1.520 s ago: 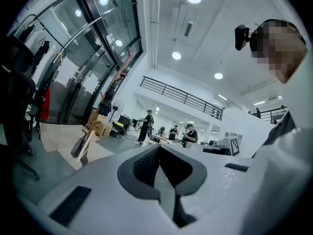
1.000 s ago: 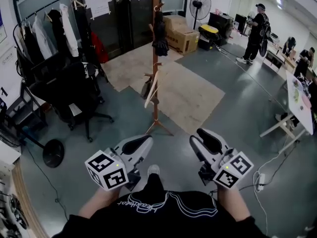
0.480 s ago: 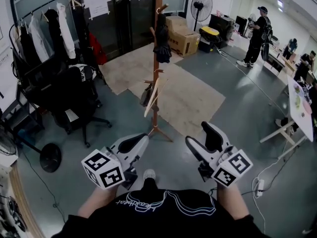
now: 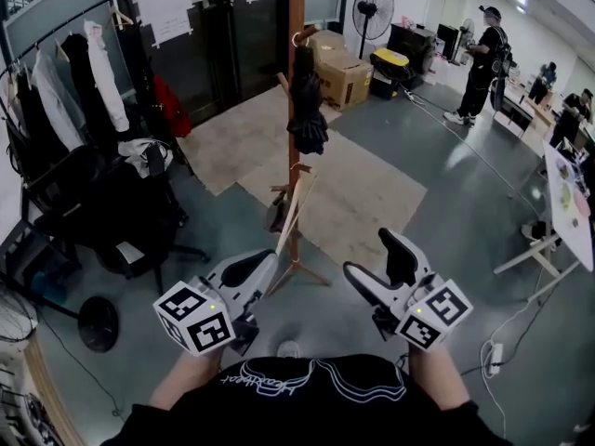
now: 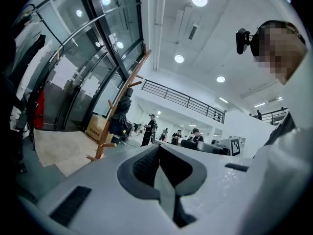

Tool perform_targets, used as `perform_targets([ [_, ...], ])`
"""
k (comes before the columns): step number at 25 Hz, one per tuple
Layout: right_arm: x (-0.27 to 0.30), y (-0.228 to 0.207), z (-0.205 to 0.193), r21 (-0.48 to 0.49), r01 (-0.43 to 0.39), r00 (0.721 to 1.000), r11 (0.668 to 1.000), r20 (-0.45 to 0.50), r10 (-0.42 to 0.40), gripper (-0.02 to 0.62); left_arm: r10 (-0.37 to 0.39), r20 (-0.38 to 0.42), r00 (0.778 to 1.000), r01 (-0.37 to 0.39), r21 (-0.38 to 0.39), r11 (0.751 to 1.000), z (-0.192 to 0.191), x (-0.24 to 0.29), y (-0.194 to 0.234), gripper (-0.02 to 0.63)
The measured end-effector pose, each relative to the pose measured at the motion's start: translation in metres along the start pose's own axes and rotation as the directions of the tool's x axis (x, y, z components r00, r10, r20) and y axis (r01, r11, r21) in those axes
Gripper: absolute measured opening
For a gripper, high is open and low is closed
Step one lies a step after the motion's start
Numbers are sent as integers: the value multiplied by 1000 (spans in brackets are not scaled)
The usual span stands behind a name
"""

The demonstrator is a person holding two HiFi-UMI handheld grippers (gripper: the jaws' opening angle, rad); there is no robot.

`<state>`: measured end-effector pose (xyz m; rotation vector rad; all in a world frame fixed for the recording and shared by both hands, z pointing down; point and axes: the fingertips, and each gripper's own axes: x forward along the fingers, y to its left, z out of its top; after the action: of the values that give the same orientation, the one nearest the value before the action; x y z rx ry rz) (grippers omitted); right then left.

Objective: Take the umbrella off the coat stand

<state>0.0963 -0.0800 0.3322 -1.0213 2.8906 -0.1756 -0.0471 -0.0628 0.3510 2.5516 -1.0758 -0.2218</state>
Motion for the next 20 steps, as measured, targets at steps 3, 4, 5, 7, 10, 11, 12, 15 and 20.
perform_targets([
  [3, 32, -20, -3, -1, 15, 1000, 1000, -10, -15, 393, -7, -9, 1000, 7, -4, 1000, 11, 17, 33, 5],
  [4, 42, -27, -3, -2, 21, 1000, 1000, -12, -21, 396, -8, -11, 1000, 8, -5, 1000, 15, 23, 44, 5],
  [5, 52, -33, -3, -2, 26, 1000, 1000, -13, -26, 399, -9, -12, 1000, 8, -6, 1000, 19, 28, 55, 5],
  [7, 70, -46, -1, -5, 34, 999, 999, -11, -34, 403, -10, -12, 1000, 10, -6, 1000, 27, 37, 74, 5],
  [10, 94, -63, 1, -18, 45, 999, 999, -13, -45, 411, -18, -12, 1000, 18, 3, 1000, 38, 50, 97, 5],
  [11, 101, -67, 2, -22, 48, 999, 999, -12, -48, 411, -19, -11, 1000, 19, 6, 1000, 41, 52, 103, 5],
  [12, 107, -71, 3, -24, 50, 999, 998, -11, -51, 411, -19, -11, 1000, 19, 8, 1000, 43, 54, 109, 5],
  [15, 123, -80, 5, -21, 54, 999, 998, -2, -54, 410, -16, -13, 1000, 17, 13, 1000, 47, 60, 126, 5],
  [20, 148, -94, 14, -25, 69, 998, 997, 10, -69, 394, -11, -12, 1000, 12, 14, 1000, 54, 65, 145, 5],
])
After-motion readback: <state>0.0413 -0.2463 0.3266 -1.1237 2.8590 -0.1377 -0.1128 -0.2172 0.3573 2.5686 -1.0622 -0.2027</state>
